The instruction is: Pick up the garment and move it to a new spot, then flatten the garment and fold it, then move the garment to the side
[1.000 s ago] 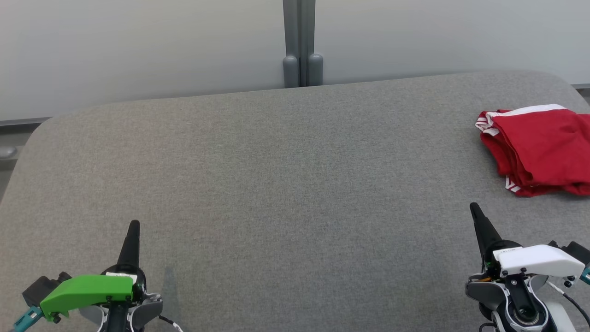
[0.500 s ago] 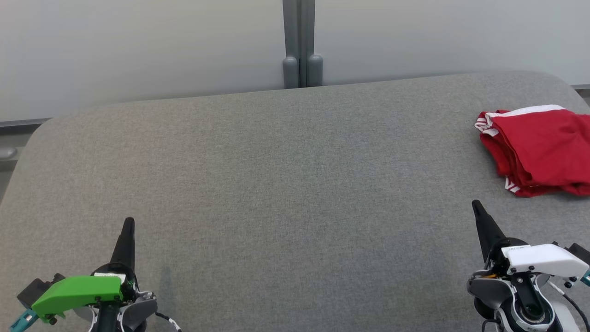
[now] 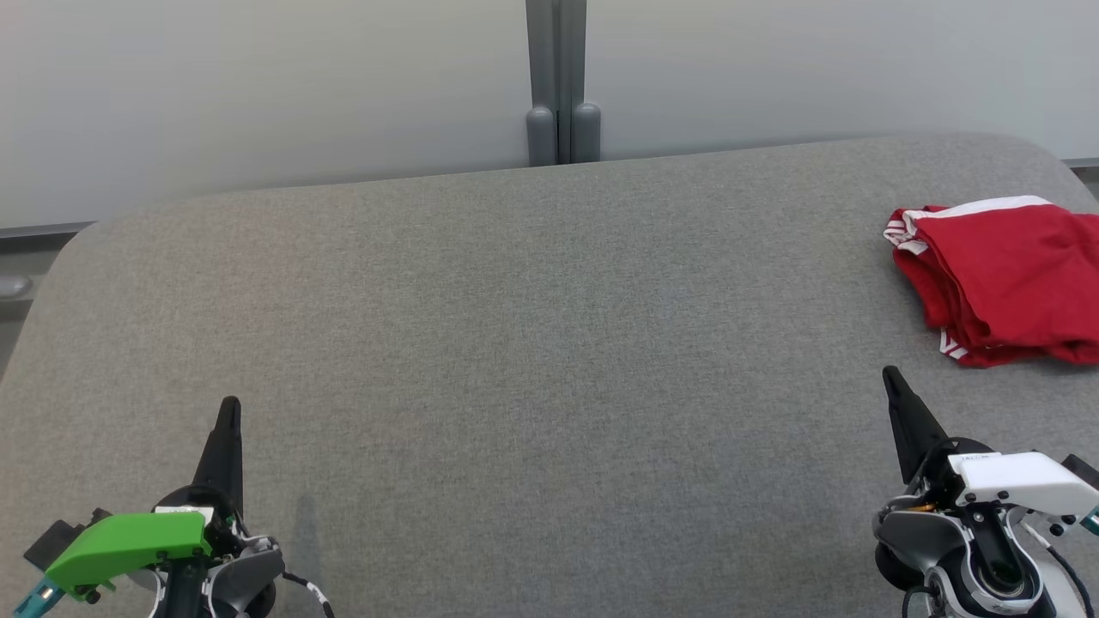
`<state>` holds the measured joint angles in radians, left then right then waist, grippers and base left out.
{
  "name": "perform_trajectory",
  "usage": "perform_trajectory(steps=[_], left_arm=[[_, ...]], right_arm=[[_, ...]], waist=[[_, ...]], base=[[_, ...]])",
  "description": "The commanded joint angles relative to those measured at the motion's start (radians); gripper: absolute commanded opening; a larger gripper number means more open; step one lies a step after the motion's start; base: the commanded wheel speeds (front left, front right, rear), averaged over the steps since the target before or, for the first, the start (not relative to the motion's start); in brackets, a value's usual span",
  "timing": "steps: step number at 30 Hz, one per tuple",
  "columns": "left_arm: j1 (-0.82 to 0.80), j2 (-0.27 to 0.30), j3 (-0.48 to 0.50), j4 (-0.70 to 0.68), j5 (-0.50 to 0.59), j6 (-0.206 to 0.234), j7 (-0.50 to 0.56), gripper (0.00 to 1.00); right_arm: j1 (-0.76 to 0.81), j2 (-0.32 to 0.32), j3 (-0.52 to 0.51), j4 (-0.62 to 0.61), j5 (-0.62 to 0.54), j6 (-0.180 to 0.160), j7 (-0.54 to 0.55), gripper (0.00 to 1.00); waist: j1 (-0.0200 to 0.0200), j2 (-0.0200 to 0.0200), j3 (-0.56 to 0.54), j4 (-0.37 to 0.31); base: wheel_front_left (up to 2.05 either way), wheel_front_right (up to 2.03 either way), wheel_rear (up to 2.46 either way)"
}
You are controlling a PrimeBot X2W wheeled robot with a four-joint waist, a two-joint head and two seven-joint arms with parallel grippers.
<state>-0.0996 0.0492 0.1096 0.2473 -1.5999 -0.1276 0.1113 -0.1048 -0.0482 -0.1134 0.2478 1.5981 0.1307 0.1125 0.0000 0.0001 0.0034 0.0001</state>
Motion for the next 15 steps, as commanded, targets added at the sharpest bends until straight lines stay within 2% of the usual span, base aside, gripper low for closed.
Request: perform_trajectory(steps=[1,15], left_arm=[[-0.016,0.005,0.008,-0.004,-0.018,-0.008,0.004,0.0],[-0.014,0.004,0.007,-0.003,-0.014,-0.007,0.006,0.0]], right_arm=[[-0.006,-0.004,-0.004,-0.006,0.019,0.0,0.006,0.0],[-0.006,-0.004,-0.004,-0.006,0.016,0.0,0.006,0.0]], waist=[[0.0,-0.0001,0.0,0.0],[0.0,-0.0001,0.0,0.0]], base=[[0.0,0.0,0.0],[0.0,0.0,0.0]])
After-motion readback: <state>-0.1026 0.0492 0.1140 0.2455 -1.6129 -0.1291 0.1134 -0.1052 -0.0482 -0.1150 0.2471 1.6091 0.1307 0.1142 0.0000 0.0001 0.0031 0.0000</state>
